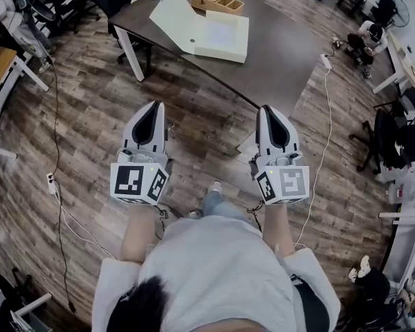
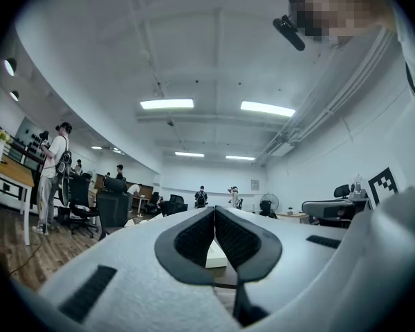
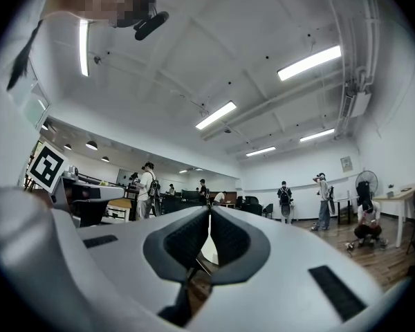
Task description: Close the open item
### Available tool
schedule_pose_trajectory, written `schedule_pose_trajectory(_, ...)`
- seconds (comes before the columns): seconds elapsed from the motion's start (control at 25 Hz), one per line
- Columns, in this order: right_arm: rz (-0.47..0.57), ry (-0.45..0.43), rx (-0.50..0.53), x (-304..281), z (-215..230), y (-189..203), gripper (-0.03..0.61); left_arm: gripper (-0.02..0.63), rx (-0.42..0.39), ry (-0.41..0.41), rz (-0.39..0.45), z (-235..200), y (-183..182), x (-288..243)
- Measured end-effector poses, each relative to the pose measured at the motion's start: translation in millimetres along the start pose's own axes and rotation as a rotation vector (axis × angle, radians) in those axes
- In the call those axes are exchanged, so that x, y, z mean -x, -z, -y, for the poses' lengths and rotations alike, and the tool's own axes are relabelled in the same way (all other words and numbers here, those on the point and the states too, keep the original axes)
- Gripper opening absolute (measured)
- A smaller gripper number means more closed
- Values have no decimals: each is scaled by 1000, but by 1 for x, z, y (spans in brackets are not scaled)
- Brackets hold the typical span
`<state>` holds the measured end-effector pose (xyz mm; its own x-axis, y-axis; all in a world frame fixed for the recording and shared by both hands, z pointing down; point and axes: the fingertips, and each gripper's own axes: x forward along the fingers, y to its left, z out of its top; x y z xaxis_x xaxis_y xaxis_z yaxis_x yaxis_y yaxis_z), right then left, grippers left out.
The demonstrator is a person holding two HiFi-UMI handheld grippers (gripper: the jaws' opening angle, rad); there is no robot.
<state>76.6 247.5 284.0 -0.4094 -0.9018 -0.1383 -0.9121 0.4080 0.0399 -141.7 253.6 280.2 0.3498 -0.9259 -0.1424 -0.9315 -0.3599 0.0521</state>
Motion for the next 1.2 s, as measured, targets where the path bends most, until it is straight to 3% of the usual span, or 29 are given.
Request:
schedule_pose_trajectory(0.76,32,-57,-57,-95,91,11,14,9,-29,-54,37,-1,1,-123)
schedule_pose_trajectory(1.2,7,-83,-105,-127,106,32,14,9,-47,-46,13,-4,14,-150)
